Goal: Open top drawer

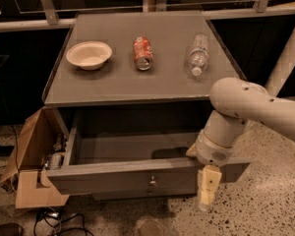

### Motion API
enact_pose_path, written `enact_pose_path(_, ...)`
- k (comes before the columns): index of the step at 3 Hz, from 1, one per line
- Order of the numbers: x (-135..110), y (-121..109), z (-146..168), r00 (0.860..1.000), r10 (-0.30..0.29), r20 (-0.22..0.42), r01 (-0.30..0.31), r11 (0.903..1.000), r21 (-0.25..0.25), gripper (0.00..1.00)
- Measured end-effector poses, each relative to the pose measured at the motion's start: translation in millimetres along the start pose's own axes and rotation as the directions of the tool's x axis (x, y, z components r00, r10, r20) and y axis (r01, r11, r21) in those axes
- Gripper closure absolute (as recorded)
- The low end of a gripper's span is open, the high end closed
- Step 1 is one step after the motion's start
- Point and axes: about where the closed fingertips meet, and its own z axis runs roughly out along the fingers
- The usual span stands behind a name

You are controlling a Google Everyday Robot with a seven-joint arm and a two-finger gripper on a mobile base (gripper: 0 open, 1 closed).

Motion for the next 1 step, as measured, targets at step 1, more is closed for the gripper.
enact_pose_path(1, 12.8, 23.4, -2.9, 1.000, 0.016, 0.012, -0.016, 0.9999, -0.006, 0.00)
